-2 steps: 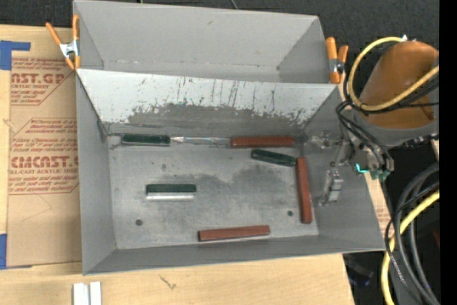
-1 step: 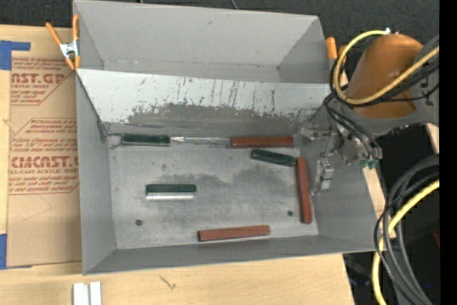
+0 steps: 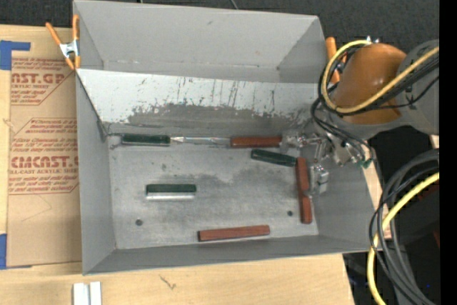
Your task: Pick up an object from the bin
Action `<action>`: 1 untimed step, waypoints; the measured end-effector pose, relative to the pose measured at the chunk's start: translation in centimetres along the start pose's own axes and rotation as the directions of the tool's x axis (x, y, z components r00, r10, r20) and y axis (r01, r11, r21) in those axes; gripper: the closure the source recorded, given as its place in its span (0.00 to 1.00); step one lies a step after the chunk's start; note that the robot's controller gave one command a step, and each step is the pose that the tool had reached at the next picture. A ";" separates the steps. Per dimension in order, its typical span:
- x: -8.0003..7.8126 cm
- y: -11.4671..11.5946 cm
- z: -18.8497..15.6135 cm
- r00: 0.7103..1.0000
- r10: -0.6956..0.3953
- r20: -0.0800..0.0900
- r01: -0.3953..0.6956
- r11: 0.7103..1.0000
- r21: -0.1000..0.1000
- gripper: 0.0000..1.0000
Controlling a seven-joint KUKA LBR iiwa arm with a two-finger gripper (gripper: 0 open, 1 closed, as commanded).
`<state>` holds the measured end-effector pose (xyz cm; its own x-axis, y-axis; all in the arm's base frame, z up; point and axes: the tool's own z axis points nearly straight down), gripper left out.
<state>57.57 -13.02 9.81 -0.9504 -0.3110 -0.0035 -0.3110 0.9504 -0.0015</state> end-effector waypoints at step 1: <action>-1.7 2.1 1.9 0.969 0.248 0.000 -0.248 0.969 -0.001 1.00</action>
Offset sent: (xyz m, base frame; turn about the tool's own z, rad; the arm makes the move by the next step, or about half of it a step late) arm 0.0000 0.0000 0.0000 0.0000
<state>58.52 -10.46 7.87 -0.9978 -0.0658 -0.0038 -0.0658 0.9978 0.0001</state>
